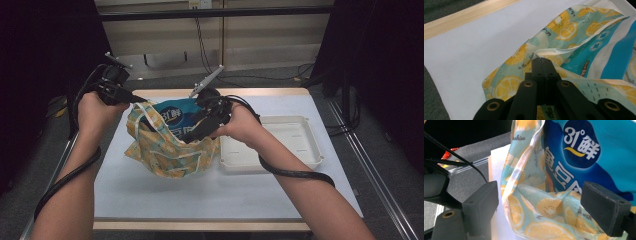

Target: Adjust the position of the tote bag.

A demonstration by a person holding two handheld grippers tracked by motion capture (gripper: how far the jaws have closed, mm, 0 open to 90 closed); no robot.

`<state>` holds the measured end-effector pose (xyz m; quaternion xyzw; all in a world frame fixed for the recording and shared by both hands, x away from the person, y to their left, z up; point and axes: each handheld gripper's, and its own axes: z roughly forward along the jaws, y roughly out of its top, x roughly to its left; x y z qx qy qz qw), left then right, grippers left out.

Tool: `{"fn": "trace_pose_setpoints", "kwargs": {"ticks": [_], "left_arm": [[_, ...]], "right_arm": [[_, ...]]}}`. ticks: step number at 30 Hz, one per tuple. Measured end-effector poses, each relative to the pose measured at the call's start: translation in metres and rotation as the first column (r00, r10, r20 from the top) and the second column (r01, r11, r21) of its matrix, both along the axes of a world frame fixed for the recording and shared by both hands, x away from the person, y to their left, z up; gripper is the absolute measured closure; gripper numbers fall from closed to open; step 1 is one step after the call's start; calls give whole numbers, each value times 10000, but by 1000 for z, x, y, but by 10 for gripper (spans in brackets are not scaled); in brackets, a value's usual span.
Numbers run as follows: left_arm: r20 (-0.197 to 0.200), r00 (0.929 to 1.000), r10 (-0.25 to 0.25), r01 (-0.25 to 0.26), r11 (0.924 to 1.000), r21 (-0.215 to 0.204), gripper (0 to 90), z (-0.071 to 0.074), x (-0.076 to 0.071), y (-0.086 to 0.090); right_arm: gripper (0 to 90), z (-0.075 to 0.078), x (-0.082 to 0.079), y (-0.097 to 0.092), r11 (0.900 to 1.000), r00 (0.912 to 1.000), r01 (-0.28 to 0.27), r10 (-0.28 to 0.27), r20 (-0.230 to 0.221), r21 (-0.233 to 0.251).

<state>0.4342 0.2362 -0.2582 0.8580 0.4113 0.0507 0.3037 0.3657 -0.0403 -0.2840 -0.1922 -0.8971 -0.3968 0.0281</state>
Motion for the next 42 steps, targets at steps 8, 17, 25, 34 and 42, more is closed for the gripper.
{"fn": "trace_pose_setpoints", "kwargs": {"ticks": [8, 17, 25, 34, 42], "left_arm": [[-20, 10000, 54, -55, 10000, -41, 900, 0, 0, -1], [18, 10000, -8, 8, 10000, -68, 900, 0, -1, 2], [-26, 10000, -45, 45, 9998, -175, 900, -1, -2, 4], [-127, 9999, -79, 73, 9989, -457, 900, -2, -4, 7], [-180, 9994, -304, 300, 9992, -246, 898, -4, -4, 10]], "right_arm": [[169, -3, -3, 4, 9994, 9996, -265, 266, 15, -201], [517, -8, -2, 5, 9958, 9954, -698, 656, -696, -589], [851, 3, 2, -4, 9985, 9957, -530, 520, -766, -115], [876, 26, 13, -23, 9994, 9983, -32, 52, -574, 346], [895, 45, 22, -33, 9977, 9983, 475, -458, -352, 486]]}}
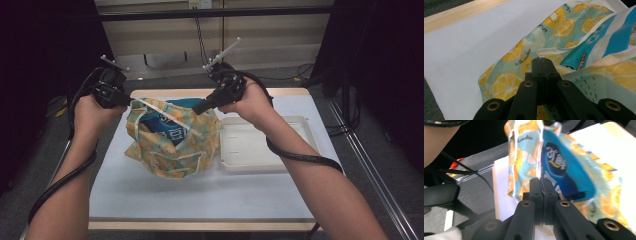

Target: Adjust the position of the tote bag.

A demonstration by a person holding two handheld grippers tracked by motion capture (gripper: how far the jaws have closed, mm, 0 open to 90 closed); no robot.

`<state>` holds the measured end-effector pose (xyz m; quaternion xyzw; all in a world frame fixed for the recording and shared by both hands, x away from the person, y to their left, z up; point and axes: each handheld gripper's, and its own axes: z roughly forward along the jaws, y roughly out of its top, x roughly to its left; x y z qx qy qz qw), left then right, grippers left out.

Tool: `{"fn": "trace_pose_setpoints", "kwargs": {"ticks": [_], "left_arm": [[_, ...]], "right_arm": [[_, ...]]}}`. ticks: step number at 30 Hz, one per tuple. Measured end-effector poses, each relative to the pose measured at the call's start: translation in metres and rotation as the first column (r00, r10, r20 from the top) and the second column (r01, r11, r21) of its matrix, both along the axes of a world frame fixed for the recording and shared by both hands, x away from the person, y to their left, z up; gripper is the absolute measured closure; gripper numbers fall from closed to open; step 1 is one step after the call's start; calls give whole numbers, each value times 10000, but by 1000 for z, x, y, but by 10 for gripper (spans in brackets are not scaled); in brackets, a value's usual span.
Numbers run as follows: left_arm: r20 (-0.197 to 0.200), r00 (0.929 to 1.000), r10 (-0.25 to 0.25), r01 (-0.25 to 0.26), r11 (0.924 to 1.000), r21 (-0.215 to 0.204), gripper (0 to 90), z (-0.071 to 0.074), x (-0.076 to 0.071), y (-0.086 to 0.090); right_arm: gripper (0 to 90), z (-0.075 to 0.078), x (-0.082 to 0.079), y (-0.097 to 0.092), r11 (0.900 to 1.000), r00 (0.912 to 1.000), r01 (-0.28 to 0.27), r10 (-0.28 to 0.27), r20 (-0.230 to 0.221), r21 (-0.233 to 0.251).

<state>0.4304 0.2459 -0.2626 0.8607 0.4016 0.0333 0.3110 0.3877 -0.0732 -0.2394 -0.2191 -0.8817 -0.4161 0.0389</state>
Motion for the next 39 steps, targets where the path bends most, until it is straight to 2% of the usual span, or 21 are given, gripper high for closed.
{"fn": "trace_pose_setpoints", "kwargs": {"ticks": [2, 5, 6, 9, 13, 15, 20, 31, 39], "left_arm": [[6, 10000, -72, 72, 10000, 0, 899, 0, 0, 1], [15, 9999, 101, -100, 9999, -137, 899, -1, -1, 0], [19, 10000, -78, 78, 10000, -41, 899, 0, -1, 2], [30, 10000, 38, -37, 9998, -200, 900, 0, -3, 2], [47, 9999, -145, 146, 9997, -172, 900, 0, -4, 3], [78, 10000, -10, 12, 9996, -276, 900, 0, -5, 2], [144, 9996, -248, 251, 9995, -184, 900, 2, -4, 4], [-67, 9999, -128, 126, 9996, -252, 900, -7, -2, 7], [-210, 9998, -34, 26, 9993, -364, 900, -16, 0, 11]], "right_arm": [[896, 3, 2, -2, 9999, 9999, 102, -102, 2, 130], [898, 8, 6, -6, 9990, 9994, 346, -348, 62, 295], [898, 9, 7, -7, 9986, 9990, 428, -432, 110, 325], [898, 13, 10, -9, 9979, 9980, 613, -616, 133, 202], [898, 17, 14, -12, 9965, 9964, 794, -801, 260, 265], [898, 19, 17, -15, 9954, 9953, 928, -934, 274, 218], [899, 19, 24, -19, 9922, 9917, 1235, -1239, 350, 151], [898, 4, 38, -22, 9856, 9847, 1685, -1677, 471, -147], [897, -13, 47, -24, 9814, 9817, 1901, -1896, 199, -263]]}}
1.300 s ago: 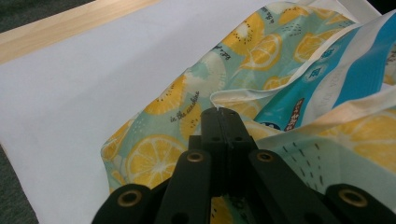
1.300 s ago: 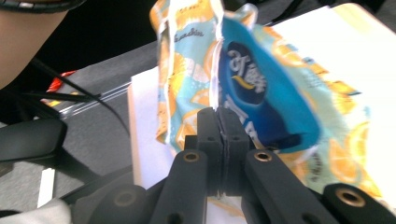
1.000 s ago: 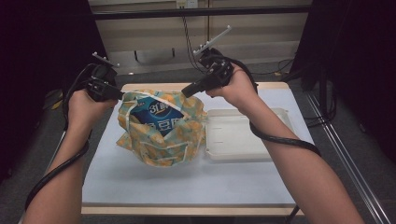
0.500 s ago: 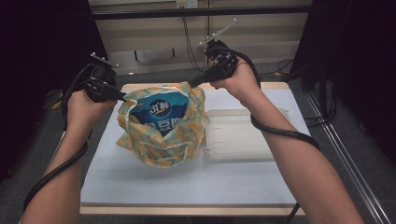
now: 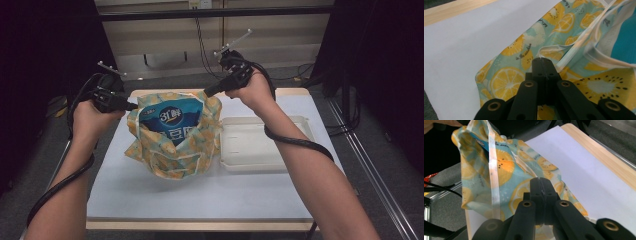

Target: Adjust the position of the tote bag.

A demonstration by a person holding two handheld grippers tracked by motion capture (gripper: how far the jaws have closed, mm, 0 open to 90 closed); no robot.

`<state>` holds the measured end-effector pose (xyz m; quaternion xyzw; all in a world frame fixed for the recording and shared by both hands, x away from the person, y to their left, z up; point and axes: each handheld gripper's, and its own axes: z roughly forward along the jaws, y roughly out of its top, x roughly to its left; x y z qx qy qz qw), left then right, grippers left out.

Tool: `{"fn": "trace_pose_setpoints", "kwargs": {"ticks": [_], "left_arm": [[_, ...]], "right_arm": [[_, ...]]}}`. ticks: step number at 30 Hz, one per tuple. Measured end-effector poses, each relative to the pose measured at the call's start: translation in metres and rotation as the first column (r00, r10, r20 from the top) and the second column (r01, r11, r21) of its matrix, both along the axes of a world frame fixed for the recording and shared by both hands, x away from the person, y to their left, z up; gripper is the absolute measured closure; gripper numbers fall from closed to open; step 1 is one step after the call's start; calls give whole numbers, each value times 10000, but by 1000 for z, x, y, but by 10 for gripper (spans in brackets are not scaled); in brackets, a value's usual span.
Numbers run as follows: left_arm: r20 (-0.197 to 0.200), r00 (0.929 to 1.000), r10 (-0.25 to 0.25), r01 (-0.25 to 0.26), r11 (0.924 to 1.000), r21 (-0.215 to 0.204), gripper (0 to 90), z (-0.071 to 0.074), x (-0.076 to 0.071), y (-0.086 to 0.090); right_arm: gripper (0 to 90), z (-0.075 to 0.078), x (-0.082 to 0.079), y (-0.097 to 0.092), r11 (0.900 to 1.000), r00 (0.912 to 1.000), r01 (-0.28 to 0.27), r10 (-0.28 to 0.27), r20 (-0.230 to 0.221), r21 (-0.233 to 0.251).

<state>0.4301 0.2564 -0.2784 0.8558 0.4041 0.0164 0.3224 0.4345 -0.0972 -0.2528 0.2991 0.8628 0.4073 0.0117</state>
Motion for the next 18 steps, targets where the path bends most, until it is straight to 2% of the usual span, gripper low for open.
{"fn": "trace_pose_setpoints", "kwargs": {"ticks": [1, 2, 3, 4, 9, 12, 14, 15, 18], "left_arm": [[15, 9999, -102, 102, 9999, 41, 900, -1, 1, 1], [14, 9999, 110, -110, 9999, -3, 900, -3, 1, 1], [-36, 9999, -96, 96, 9998, 188, 900, -5, 2, 3], [-135, 9999, 20, -20, 10000, 33, 900, -8, 2, 3], [-268, 9996, -20, 23, 10000, 83, 900, -18, 2, 3], [-280, 9996, 30, -31, 10000, -20, 900, -21, 1, 4], [-274, 9993, 263, -270, 9994, -231, 900, -23, 0, 2], [-260, 9997, 15, -16, 10000, -36, 900, -23, 0, 4], [-288, 9992, 261, -265, 9996, -133, 900, -27, -1, 4]], "right_arm": [[897, -2, 0, 0, 10000, 10000, 32, -32, -47, -4], [897, -4, 1, 0, 10000, 10000, -12, 12, 22, -4], [896, -5, 1, 0, 10000, 10000, 37, -37, -22, -20], [895, -7, 1, 1, 10000, 10000, 49, -49, -9, -35], [895, -14, 1, 4, 9998, 10000, 83, -82, 47, -195], [894, -20, 2, 3, 9998, 9998, 205, -205, -30, -29], [894, -26, 4, 1, 9996, 9995, 281, -280, -141, 73], [894, -28, 4, 1, 9995, 9995, 296, -295, -141, 54], [892, -38, 6, 0, 9995, 9990, 322, -321, -325, 1]]}}
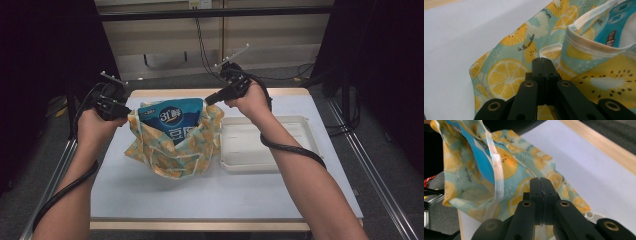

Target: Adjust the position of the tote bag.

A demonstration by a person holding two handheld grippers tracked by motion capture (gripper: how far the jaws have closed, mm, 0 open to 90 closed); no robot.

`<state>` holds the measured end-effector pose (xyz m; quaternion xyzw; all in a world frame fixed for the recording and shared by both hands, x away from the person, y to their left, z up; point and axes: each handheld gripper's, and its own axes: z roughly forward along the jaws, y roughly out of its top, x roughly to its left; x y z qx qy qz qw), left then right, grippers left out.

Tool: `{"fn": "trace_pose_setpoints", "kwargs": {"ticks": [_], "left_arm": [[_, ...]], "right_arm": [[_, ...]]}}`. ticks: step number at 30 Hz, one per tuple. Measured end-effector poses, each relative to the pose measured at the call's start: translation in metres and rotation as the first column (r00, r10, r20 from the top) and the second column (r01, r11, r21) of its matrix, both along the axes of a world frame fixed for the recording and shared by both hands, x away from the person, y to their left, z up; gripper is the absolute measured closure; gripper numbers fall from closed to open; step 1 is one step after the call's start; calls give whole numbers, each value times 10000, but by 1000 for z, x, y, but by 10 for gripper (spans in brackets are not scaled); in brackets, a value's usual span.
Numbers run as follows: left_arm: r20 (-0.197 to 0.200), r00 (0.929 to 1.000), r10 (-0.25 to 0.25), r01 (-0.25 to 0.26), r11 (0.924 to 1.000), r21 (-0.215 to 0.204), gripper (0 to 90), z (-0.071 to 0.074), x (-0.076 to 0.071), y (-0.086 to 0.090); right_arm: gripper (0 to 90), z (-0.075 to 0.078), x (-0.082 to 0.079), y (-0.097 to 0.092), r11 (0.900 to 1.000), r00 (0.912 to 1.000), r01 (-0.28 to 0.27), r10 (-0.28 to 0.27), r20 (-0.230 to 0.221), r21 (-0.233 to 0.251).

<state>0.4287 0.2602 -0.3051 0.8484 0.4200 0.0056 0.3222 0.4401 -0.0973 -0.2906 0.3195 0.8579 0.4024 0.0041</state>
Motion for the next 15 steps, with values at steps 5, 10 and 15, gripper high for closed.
{"fn": "trace_pose_setpoints", "kwargs": {"ticks": [5, 10, 15], "left_arm": [[-9, 10000, -35, 35, 10000, 85, 900, -6, 0, 4], [-77, 10000, 34, -34, 10000, 44, 900, -12, 0, 9], [-72, 9999, 81, -80, 9999, 83, 900, -14, -4, 13]], "right_arm": [[886, -5, -3, 1, 10000, 10000, 43, -43, 1, 47], [855, -6, -6, 5, 10000, 9999, 23, -22, 157, -58], [812, -8, -6, 6, 9999, 9996, 46, -43, 264, -118]]}}
